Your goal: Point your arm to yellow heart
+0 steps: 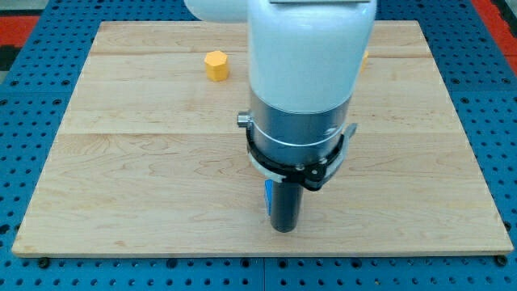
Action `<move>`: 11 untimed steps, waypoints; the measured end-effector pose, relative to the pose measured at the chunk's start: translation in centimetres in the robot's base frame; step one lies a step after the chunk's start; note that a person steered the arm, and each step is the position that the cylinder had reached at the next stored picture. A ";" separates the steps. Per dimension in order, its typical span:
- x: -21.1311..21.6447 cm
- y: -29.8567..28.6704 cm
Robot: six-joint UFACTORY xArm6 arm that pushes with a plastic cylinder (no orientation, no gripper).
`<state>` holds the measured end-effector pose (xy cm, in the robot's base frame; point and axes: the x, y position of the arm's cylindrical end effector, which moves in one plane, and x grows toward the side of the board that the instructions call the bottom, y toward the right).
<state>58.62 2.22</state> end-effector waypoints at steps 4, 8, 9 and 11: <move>1.3 -16.1; -13.4 -22.9; -18.8 -20.0; -25.6 -17.5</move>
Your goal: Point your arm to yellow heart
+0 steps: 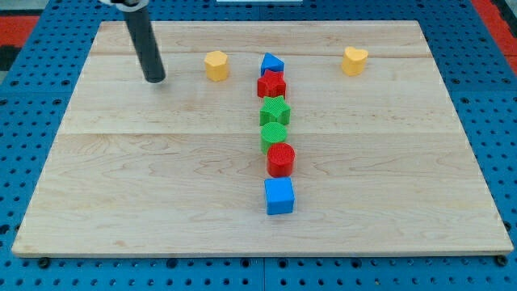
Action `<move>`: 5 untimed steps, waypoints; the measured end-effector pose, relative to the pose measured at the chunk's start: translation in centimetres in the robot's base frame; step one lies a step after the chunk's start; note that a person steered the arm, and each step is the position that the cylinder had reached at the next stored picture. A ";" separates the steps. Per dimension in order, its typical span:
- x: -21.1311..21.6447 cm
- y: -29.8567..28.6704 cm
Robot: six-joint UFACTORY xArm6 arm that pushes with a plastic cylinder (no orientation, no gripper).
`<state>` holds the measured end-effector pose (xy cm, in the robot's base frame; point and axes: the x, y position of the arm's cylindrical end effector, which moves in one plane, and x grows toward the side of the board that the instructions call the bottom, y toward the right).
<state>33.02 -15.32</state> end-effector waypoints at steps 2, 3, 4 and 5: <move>-6.5 0.8; -10.5 6.2; -11.0 17.7; -10.6 28.1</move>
